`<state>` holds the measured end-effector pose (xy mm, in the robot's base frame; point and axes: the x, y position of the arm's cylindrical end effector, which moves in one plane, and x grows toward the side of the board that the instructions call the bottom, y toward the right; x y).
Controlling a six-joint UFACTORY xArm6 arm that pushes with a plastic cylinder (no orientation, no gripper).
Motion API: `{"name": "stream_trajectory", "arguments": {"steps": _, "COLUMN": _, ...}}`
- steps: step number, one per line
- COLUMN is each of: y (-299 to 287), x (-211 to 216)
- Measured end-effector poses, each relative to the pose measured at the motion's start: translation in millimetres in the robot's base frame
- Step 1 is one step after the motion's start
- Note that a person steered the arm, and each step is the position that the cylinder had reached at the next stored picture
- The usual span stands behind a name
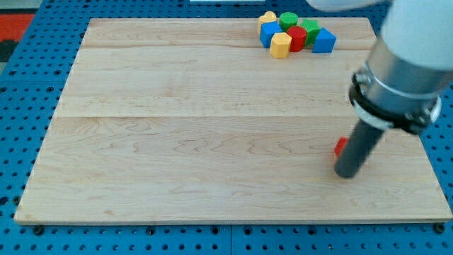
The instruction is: Push the red star below the yellow hexagon
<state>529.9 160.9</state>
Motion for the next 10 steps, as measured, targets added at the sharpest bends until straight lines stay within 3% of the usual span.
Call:
{"name": "stream_trajectory", "arguments": {"steps": 1, "y": -2.8, "x": -31.4}}
{"name": "stream_trajectory", "arguments": {"steps": 3, "y": -39.1, "x": -31.4}}
{"name": "stream_trajectory", "arguments": {"steps": 4, "y": -59.5, "x": -14.6}}
{"name": "stream_trajectory", "arguments": {"steps": 5, "y": -52.2, "x": 38.0}}
{"name": "stream_trajectory", "arguments": {"steps": 8, "y": 24.4, "x": -25.2}}
{"name": "stream_trajectory", "arguments": {"steps": 10, "y": 22.9, "x": -117.5}}
